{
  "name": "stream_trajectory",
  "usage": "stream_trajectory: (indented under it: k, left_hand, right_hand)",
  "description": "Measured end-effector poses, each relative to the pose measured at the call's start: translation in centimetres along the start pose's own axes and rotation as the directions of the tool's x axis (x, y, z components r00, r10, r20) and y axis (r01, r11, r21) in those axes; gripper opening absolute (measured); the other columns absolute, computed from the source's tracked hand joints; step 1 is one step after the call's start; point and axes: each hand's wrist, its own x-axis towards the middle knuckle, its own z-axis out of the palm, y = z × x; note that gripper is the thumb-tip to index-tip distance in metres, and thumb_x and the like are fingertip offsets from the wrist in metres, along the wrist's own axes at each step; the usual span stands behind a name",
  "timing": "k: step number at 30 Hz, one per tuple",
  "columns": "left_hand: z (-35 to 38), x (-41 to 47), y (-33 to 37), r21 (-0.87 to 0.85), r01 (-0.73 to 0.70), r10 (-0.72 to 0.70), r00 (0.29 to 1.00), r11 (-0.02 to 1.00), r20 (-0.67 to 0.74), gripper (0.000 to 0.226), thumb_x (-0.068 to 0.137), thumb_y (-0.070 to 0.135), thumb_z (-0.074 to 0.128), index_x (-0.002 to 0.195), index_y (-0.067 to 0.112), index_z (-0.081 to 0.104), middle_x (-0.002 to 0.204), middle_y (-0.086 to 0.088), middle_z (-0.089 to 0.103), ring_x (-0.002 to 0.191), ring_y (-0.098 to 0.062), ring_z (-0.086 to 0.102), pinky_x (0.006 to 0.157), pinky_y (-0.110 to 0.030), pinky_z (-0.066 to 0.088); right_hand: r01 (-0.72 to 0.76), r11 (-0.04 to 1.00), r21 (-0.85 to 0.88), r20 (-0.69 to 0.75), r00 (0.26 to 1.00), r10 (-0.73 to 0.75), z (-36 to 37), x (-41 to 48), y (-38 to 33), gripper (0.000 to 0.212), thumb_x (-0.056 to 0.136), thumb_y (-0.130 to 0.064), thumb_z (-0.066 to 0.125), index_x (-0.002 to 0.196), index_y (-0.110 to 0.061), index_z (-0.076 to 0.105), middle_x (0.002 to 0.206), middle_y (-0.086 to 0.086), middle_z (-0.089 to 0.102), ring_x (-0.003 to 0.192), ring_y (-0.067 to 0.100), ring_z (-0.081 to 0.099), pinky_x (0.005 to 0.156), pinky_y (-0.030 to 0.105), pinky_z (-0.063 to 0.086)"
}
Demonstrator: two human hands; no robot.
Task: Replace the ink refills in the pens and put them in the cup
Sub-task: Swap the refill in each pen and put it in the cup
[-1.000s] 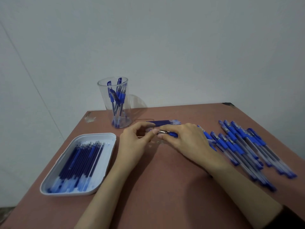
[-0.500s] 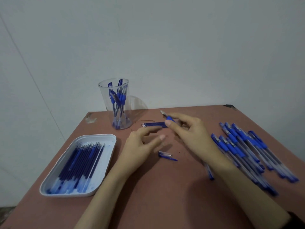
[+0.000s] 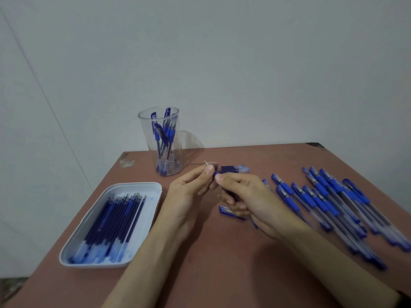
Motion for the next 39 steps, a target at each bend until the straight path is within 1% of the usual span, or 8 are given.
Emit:
stream_trajectory:
  k: [3,6,11,20,25,32,36,39]
  left_hand:
    - [0.1,0.2,0.0,-0.022,-0.028,0.026,0.998,0.999,-0.060,0.014,0.068,0.021,0.072,0.078,0.011,0.073,0.085,-0.010,0.067,0.086,-0.022,0.063,0.089,-0.036,0.050]
    - [0.3,0.3,0.1,-0.118,-0.023,0.021,1.000,0.993,-0.020,0.026,0.070,0.017,0.068,0.094,0.010,0.062,0.094,-0.008,0.071,0.083,-0.019,0.068,0.071,-0.028,0.057]
    - [0.6,-0.1,0.8,-0.209,0.027,-0.026,1.000,0.978,0.008,0.045,0.075,0.014,0.060,0.120,0.013,0.055,0.104,-0.008,0.073,0.092,-0.016,0.070,0.079,-0.026,0.055]
    - [0.1,0.2,0.4,-0.019,-0.083,0.082,0.994,0.996,-0.078,0.032,0.081,-0.002,0.062,0.109,0.013,0.062,0.094,-0.007,0.074,0.082,-0.014,0.070,0.073,-0.021,0.056]
    - [0.3,0.0,0.2,0.105,-0.111,0.131,0.969,0.988,-0.208,0.026,0.079,0.001,0.070,0.103,0.010,0.066,0.077,-0.001,0.072,0.068,-0.003,0.068,0.060,-0.012,0.050]
    - [-0.7,0.3,0.7,0.236,-0.154,0.221,0.930,0.959,-0.294,0.015,0.082,0.008,0.069,0.097,0.012,0.069,0.070,0.011,0.070,0.062,0.006,0.062,0.059,-0.009,0.049]
    - [-1.2,0.4,0.1,0.583,-0.137,0.285,0.943,0.801,-0.171,0.024,0.080,-0.001,0.071,0.088,0.021,0.069,0.077,0.007,0.071,0.067,0.002,0.064,0.059,-0.012,0.050]
    - [-1.3,0.3,-0.7,0.838,-0.127,0.257,0.966,0.531,-0.017,0.030,0.076,0.002,0.074,0.093,0.026,0.069,0.079,0.010,0.069,0.072,-0.004,0.064,0.067,-0.009,0.049]
  right_hand:
    - [0.151,0.967,-0.204,-0.059,0.984,-0.166,0.4,-0.2,0.2,0.018,0.094,-0.028,0.056,0.091,-0.019,0.072,0.052,-0.007,0.042,0.045,0.006,0.033,0.051,0.018,0.036]
    - [0.214,0.934,-0.285,-0.065,0.968,-0.241,0.5,-0.3,0.3,0.016,0.094,-0.022,0.057,0.089,-0.019,0.071,0.050,-0.012,0.050,0.048,0.001,0.041,0.049,0.011,0.034]
    - [0.171,0.936,-0.307,-0.207,0.948,-0.241,-0.4,0.3,0.5,0.016,0.095,-0.022,0.056,0.095,-0.015,0.070,0.047,-0.019,0.053,0.043,-0.002,0.046,0.045,0.007,0.033]
    - [0.164,0.886,-0.434,-0.137,0.960,-0.245,-0.9,0.5,0.8,0.013,0.091,-0.029,0.062,0.093,-0.023,0.074,0.057,-0.009,0.055,0.055,0.003,0.047,0.056,0.018,0.038]
    - [0.210,0.720,-0.662,-0.126,0.915,-0.383,-0.9,0.3,0.8,0.010,0.089,-0.026,0.064,0.092,-0.022,0.073,0.055,-0.016,0.056,0.054,0.000,0.050,0.055,0.010,0.036]
    - [0.145,0.542,-0.828,-0.140,0.882,-0.449,-2.0,0.2,0.9,0.013,0.088,-0.034,0.065,0.095,-0.026,0.073,0.063,-0.017,0.059,0.064,0.004,0.057,0.064,0.020,0.043]
    - [0.100,0.542,-0.834,-0.208,0.854,-0.478,-2.4,0.4,0.8,0.014,0.088,-0.033,0.065,0.095,-0.025,0.073,0.061,-0.018,0.059,0.063,0.001,0.056,0.057,0.013,0.039]
    - [0.080,0.541,-0.837,-0.228,0.848,-0.478,-2.5,0.4,0.7,0.016,0.088,-0.033,0.065,0.097,-0.023,0.073,0.070,-0.009,0.067,0.066,0.005,0.059,0.061,0.020,0.044]
